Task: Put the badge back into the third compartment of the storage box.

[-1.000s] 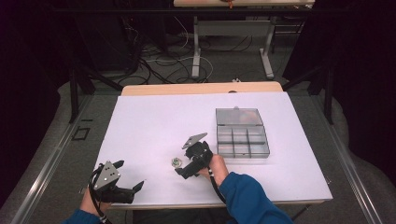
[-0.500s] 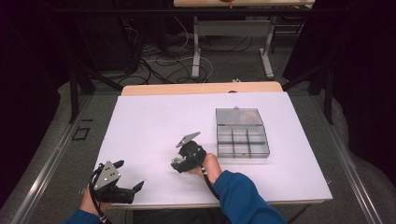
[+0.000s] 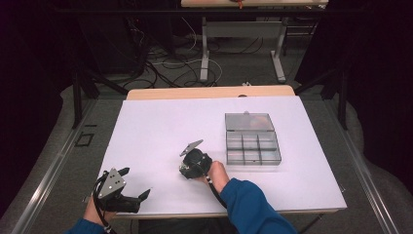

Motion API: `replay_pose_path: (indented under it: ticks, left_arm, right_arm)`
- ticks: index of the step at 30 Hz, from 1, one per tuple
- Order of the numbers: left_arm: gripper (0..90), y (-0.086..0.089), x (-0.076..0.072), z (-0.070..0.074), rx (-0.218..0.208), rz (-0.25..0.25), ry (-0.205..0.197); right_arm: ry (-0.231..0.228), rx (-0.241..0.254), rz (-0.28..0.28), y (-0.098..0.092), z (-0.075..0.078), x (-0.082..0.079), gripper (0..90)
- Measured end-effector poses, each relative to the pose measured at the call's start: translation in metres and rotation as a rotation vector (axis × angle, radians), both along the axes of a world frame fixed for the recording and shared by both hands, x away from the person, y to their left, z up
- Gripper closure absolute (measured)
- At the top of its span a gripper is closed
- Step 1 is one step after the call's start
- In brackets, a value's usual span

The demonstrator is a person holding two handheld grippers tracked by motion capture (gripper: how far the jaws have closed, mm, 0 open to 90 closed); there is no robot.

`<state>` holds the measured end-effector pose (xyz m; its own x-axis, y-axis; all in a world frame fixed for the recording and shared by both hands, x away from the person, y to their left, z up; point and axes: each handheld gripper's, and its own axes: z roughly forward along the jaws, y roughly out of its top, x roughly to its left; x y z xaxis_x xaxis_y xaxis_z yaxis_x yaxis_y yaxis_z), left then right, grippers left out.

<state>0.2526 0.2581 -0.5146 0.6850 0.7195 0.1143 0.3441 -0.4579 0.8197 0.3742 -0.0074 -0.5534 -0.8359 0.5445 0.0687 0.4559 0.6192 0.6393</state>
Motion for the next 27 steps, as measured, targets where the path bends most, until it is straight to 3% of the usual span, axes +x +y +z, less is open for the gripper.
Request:
replay_pose_path:
  ticks: [5, 9, 12, 20, 27]
  left_arm:
    - [0.4, 0.000, 0.000, 0.000, 0.000, -0.001, 0.000]
    - [0.4, 0.000, 0.000, 0.000, 0.001, -0.001, -0.001]
    - [0.4, -0.001, 0.000, 0.000, -0.002, -0.001, 0.007]
    - [0.4, -0.001, 0.000, -0.001, -0.002, -0.003, 0.007]
    - [0.3, 0.000, 0.000, 0.000, 0.006, -0.004, 0.004]
  right_arm:
    - [-0.001, 0.003, 0.004, 0.000, 0.000, 0.001, 62.2]
    - [0.035, 0.003, -0.020, -0.002, 0.002, -0.001, 63.6]
    - [0.029, 0.016, -0.014, -0.004, 0.004, 0.000, 70.4]
    - [0.036, 0.067, -0.017, -0.010, 0.008, -0.004, 78.6]
    - [0.035, 0.090, 0.017, -0.007, 0.011, -0.010, 86.7]
